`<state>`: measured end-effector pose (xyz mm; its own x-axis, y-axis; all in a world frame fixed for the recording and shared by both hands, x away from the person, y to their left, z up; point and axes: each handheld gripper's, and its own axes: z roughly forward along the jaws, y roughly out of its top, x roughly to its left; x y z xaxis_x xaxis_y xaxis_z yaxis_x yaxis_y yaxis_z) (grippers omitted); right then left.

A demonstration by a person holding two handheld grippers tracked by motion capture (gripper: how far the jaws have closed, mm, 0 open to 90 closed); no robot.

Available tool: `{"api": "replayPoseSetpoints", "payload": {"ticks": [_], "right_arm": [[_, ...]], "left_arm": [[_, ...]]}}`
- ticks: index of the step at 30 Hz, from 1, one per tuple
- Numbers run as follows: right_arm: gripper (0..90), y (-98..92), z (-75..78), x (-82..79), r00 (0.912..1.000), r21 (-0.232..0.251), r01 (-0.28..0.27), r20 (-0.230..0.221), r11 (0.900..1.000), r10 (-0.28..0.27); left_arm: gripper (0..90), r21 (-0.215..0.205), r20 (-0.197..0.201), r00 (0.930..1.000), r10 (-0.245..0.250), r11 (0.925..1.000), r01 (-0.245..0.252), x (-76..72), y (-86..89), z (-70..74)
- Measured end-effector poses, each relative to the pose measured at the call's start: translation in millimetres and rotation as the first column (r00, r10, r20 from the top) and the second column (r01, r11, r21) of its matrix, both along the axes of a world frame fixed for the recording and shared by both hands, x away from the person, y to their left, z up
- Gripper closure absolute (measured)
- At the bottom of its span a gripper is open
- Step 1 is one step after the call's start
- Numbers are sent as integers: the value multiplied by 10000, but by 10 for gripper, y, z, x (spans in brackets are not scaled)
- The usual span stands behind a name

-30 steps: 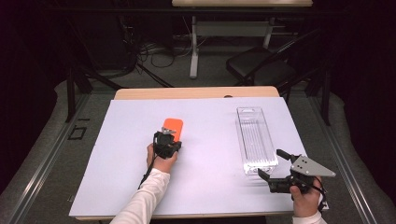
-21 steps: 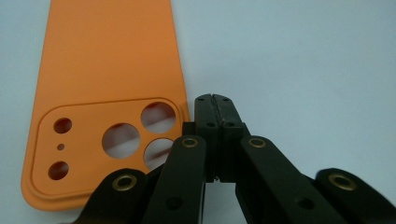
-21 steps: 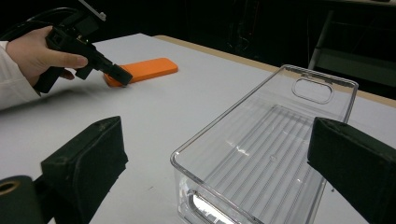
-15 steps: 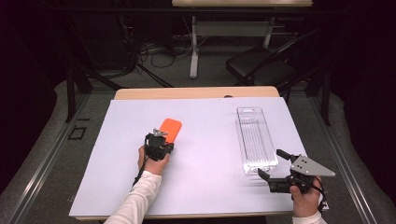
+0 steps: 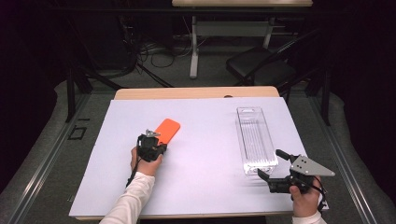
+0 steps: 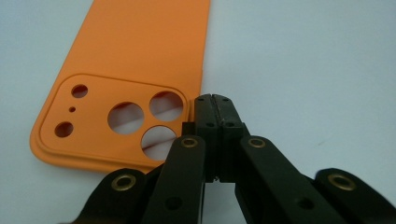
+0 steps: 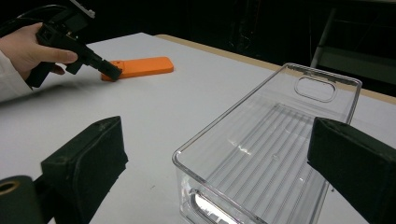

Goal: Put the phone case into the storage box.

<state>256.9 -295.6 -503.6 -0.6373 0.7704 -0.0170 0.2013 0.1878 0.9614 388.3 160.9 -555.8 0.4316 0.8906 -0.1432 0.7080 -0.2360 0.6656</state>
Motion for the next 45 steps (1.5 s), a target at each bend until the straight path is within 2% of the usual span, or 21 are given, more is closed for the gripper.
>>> {"api": "replayPoseSetpoints", "payload": {"ticks": [5, 12, 17, 19, 23, 26, 29, 31, 33, 35, 36, 38, 40, 45], "right_arm": [[38, 4, -7, 6, 10000, 131, -8, -44, 9999, 9], [38, 7, -5, 6, 10000, 45, -45, -73, 10000, 45], [38, -1, -11, 12, 10000, -1, -19, -90, 10000, 19], [38, -5, -10, 13, 10000, 69, -9, -75, 10000, 10], [38, 0, -9, 9, 10000, 48, -18, -78, 10000, 18], [38, 5, -12, 12, 10000, 45, -26, -29, 10000, 26], [38, 2, -7, 8, 10000, 19, -25, -68, 10000, 25], [38, 0, -8, 11, 10000, 11, -23, -75, 10000, 23], [38, 2, -10, 11, 10000, -4, -14, -67, 10000, 14], [38, 1, -8, 10, 10000, -4, -19, -79, 10000, 19], [38, 2, -8, 10, 10000, 13, -22, -70, 10000, 22], [38, 4, -7, 8, 10000, -9, -17, -45, 10000, 17], [38, 3, -8, 7, 10000, -11, -13, -51, 10000, 13], [38, -3, -8, 7, 10000, -22, -3, -94, 10000, 3]], "left_arm": [[900, -23, 45, 9999, 144, 9999, -144, -2, 47, -6], [900, -60, -3, 9999, 118, 9999, -118, -6, 65, 4], [893, -558, 113, 9999, 56, 9984, -50, -26, 95, 53], [861, -615, 152, 9999, -18, 9981, 27, -36, 99, 76], [799, -815, 470, 9986, -251, 9963, 288, -79, 110, 173], [687, -911, 671, 9972, -345, 9950, 405, -97, 120, 227], [612, -668, 774, 9960, -443, 9965, 495, -118, 140, 282], [557, -664, 903, 9951, -391, 9968, 452, -129, 143, 304], [527, -540, 1123, 9926, -453, 9972, 517, -144, 148, 334], [508, -492, 1171, 9915, -576, 9968, 637, -154, 154, 368], [501, -482, 1345, 9889, -631, 9964, 701, -158, 154, 379], [487, -618, 1415, 9871, -748, 9945, 842, -170, 150, 403], [477, -525, 1490, 9849, -884, 9939, 971, -184, 146, 426], [462, -650, 1541, 9828, -1013, 9915, 1124, -221, 132, 470]]}}
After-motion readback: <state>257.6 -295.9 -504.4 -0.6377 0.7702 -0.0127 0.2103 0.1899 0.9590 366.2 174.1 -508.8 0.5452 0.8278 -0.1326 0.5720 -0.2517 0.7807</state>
